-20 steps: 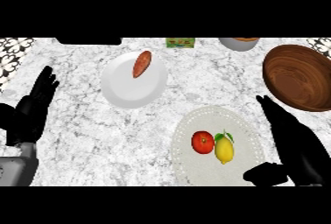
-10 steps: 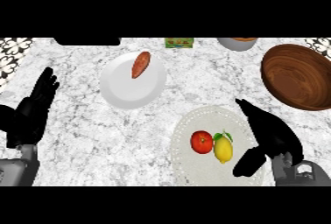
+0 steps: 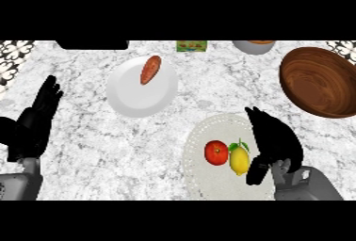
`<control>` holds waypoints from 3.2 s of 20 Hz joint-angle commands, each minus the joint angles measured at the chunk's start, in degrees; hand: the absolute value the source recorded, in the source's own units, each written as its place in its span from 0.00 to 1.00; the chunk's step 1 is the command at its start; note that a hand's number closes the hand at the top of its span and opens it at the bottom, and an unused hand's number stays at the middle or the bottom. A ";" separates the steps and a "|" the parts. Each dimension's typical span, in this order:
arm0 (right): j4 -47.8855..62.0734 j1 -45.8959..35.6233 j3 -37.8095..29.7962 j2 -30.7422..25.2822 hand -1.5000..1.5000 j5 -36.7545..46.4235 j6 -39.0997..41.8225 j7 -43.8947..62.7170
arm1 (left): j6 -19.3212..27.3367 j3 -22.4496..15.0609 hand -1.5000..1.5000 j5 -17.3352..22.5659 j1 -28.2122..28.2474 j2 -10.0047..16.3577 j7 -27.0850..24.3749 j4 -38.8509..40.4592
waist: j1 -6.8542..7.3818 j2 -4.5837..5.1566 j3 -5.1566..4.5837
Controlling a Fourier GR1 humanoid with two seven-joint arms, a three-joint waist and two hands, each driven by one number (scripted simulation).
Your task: Pick the lemon from the placemat and place it in the bowl
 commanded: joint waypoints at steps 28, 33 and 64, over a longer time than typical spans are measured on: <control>19.57 5.33 -5.88 12.41 1.00 14.26 -3.71 -10.32 | -7.96 7.22 0.50 -2.72 1.50 -3.27 2.55 -3.38 | -0.14 -0.01 0.04; 24.55 3.65 -7.36 8.74 1.00 14.77 -7.96 -21.03 | -5.44 6.19 0.50 -5.31 -0.41 -5.14 3.95 -3.59 | -0.10 0.04 0.06; 53.88 -42.64 -40.25 -11.30 1.00 49.64 -30.81 26.60 | -7.39 2.00 0.50 -7.06 -7.87 -7.30 2.95 -0.69 | 8.13 3.23 -0.35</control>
